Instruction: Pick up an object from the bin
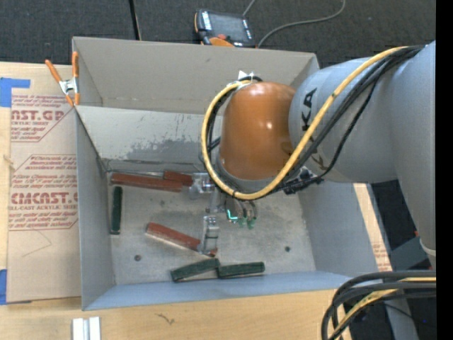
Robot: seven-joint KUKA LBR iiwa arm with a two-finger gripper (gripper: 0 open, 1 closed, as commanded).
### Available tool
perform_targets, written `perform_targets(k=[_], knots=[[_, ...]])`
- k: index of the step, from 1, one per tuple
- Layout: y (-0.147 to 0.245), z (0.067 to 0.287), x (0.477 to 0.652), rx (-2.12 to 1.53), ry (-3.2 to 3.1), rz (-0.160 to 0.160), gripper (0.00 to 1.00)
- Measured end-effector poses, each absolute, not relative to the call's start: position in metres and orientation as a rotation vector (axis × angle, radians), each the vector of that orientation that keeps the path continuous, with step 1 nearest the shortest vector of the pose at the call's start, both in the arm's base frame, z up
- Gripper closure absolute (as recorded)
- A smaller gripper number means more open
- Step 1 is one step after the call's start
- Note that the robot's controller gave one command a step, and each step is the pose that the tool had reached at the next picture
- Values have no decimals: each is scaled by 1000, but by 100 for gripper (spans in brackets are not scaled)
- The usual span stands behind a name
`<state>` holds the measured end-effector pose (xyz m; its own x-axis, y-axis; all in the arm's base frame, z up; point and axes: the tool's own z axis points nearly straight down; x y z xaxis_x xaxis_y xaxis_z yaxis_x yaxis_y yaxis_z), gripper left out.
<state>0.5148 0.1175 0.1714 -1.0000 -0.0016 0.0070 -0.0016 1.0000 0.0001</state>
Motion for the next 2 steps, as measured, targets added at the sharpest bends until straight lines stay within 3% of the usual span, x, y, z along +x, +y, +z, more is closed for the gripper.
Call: perform_targets(k=[1, 2], knots=[[138, 67, 510, 191, -3130, 0, 0], [138, 72, 512, 190, -3137, -3, 100]])
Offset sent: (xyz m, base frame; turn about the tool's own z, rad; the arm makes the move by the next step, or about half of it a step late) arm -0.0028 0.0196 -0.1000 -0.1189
